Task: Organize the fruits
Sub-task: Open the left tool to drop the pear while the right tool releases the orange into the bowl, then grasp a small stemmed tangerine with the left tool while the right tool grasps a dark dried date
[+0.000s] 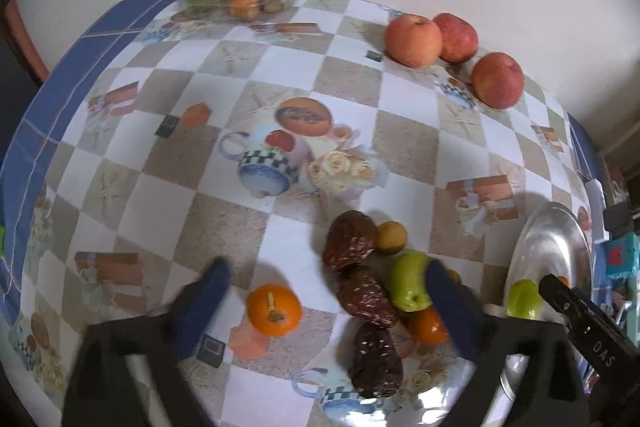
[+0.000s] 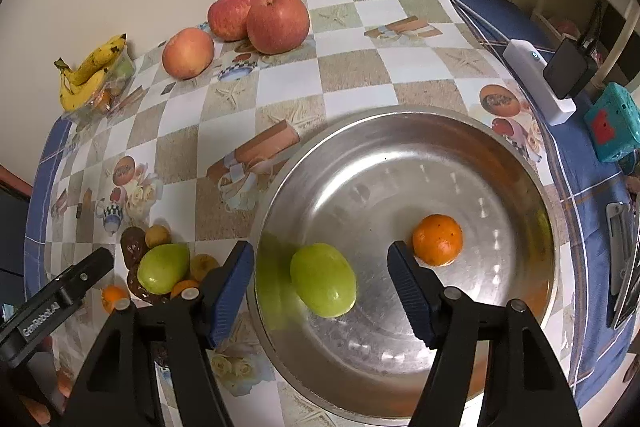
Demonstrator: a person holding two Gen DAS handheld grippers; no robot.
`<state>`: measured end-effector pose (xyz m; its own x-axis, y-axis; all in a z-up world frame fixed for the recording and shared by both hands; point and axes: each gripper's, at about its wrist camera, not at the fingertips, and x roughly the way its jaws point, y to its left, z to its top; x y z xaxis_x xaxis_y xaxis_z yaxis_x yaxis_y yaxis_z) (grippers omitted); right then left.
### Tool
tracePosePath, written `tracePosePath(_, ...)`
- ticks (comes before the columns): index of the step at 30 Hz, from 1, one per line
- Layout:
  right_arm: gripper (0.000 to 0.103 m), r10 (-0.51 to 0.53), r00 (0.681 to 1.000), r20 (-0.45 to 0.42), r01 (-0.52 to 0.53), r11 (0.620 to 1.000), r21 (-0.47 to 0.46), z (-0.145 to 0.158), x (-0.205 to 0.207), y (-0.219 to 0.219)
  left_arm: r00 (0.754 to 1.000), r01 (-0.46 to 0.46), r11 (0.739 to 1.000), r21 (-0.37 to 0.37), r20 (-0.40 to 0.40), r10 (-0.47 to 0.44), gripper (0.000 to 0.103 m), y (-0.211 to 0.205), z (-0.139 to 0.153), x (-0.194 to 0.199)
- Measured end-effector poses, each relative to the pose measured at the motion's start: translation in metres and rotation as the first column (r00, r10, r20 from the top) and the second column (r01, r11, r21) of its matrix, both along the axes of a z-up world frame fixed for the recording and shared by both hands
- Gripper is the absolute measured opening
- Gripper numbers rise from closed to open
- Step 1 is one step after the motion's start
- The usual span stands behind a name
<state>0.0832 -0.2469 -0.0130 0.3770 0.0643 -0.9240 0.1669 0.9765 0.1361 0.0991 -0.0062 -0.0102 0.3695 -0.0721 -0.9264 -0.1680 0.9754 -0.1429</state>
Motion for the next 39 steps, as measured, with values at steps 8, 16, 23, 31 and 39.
tracePosePath(8, 0.103, 0.01, 1.0, 0.024, -0.01, 0.999, -0.039, -0.001, -0.002, 0.005, 0.999, -0.019, 0.998, 0.063, 0.031, 0.017, 0.103, 0.01, 0.003, -0.009)
tracePosePath(16, 0.103, 0.067, 0.997, 0.046, -0.067, 0.998, -0.008, 0.001, -0.002, 0.022, 0.996, -0.018, 0.999, 0.05, 0.085, 0.014, 0.103, 0.017, 0.011, -0.015)
tracePosePath(23, 0.103, 0.161, 0.985, 0.069, -0.161, 0.987, -0.011, 0.006, -0.006, 0.055, 0.99, -0.023, 0.999, 0.029, 0.139, 0.019, 0.103, 0.034, 0.019, -0.021)
tracePosePath(31, 0.103, 0.265, 0.963, 0.049, -0.265, 0.964, 0.002, 0.001, -0.015, 0.093, 0.997, -0.029, 0.998, -0.054, 0.076, 0.033, 0.102, 0.045, 0.01, -0.027)
tracePosePath(39, 0.102, 0.307, 0.952, -0.002, -0.307, 0.951, 0.032, -0.011, -0.024, 0.111, 1.0, -0.008, 0.985, -0.174, 0.014, 0.01, 0.099, 0.043, 0.0, -0.026)
